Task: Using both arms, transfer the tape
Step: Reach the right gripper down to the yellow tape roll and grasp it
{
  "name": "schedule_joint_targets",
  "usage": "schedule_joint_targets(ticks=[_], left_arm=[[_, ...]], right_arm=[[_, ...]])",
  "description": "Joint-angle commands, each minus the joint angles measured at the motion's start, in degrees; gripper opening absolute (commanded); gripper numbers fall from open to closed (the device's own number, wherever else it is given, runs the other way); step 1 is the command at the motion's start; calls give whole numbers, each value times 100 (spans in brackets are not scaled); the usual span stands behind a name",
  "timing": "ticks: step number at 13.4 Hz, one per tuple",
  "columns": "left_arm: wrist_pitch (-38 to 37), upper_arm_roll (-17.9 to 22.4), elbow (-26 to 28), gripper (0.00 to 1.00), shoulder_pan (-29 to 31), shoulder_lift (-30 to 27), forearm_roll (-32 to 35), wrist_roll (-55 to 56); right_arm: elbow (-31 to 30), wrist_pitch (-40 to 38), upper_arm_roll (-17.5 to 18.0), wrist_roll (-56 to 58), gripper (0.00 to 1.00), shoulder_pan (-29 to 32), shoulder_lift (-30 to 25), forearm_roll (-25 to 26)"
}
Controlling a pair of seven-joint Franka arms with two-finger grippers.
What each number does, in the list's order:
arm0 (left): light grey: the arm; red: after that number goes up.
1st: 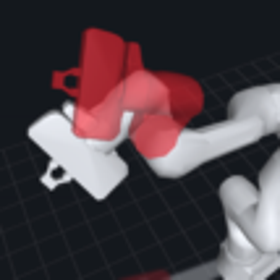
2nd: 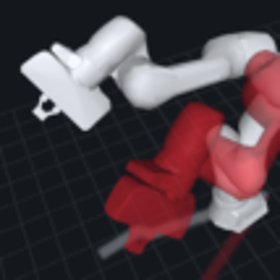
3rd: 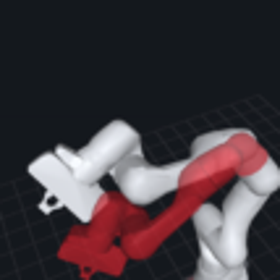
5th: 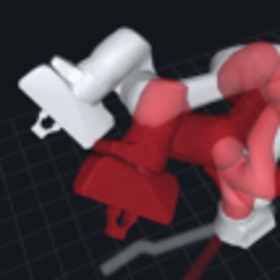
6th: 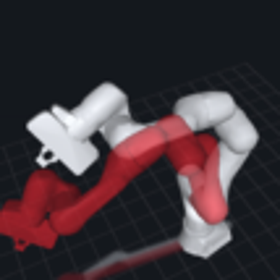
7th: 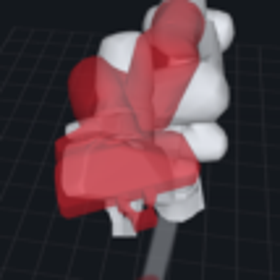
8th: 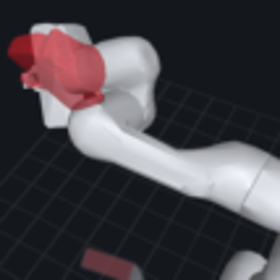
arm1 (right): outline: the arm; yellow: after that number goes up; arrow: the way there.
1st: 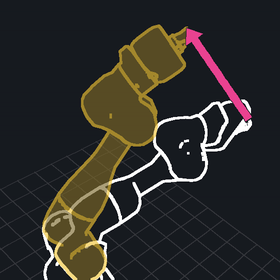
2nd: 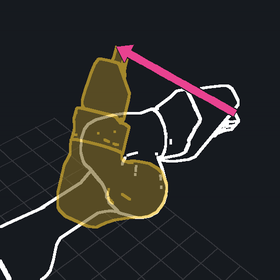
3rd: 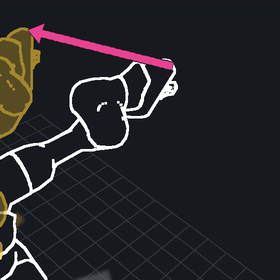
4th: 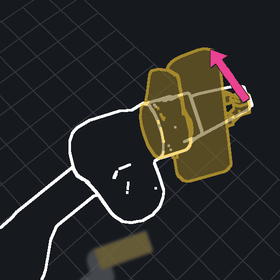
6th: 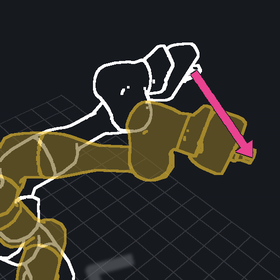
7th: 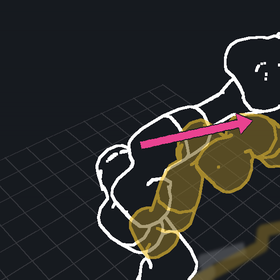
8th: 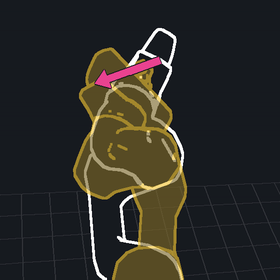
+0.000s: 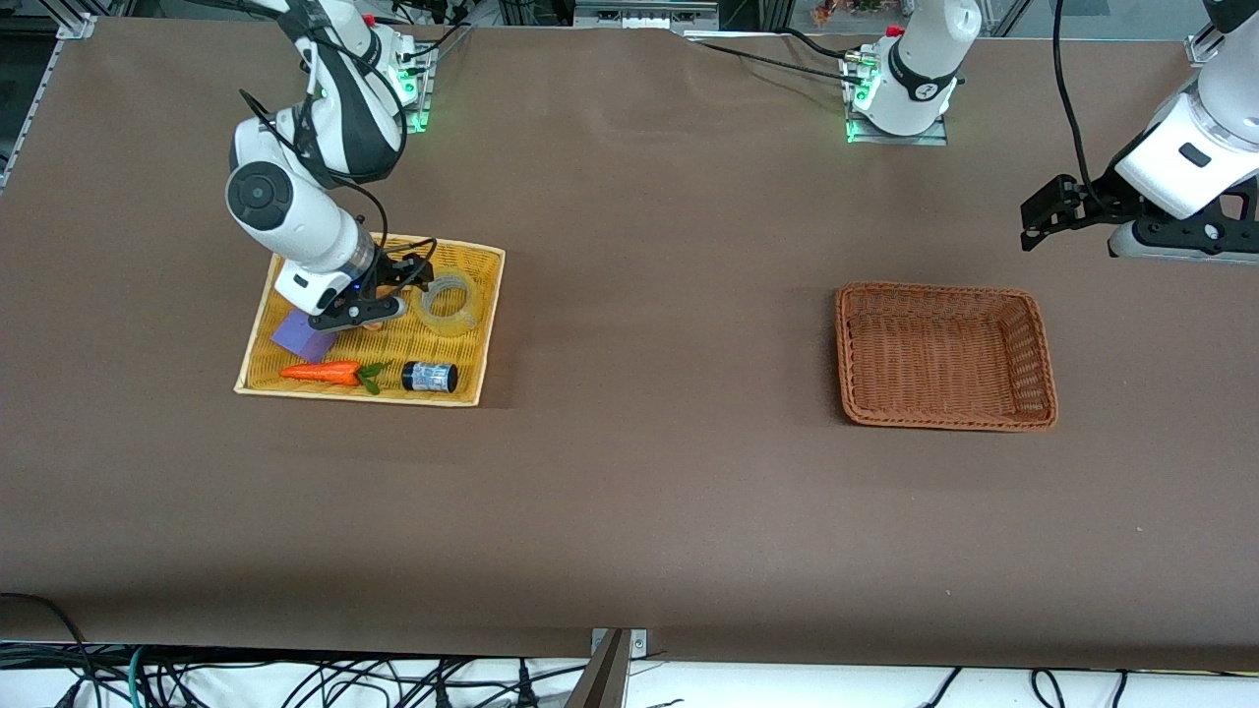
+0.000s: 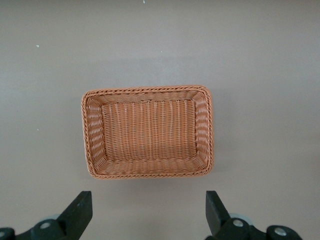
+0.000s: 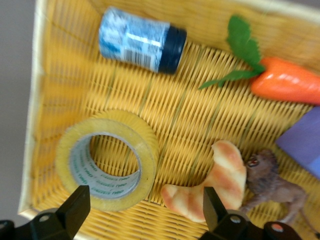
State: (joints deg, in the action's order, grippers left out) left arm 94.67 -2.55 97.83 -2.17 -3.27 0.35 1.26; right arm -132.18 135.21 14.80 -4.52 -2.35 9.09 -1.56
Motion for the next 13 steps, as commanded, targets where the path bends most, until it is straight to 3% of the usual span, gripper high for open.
schedule_joint_targets(ticks=[1,5,6,11,12,13], left_arm=[[-106,-9,-115,100,-3,10,-26,-39],[-106,0,-107,100,-12,10,-26,-39],[-106,0,-115,100,-3,10,-26,-39],[-106,0,-115,100,-3,2,-26,-39],[-106,-9,-115,100,-3,2,-26,-39],[-106,0,-115,100,-3,2,-26,-39]], right_arm=[[-369,574,31,-172,100,24,189,41],[-414,998,31,-198,97,15,550,41],[-414,998,40,-259,87,6,559,41],[-405,998,119,-453,11,-3,594,68],[-388,989,119,-462,0,-3,594,68],[-353,963,119,-479,0,6,542,68]])
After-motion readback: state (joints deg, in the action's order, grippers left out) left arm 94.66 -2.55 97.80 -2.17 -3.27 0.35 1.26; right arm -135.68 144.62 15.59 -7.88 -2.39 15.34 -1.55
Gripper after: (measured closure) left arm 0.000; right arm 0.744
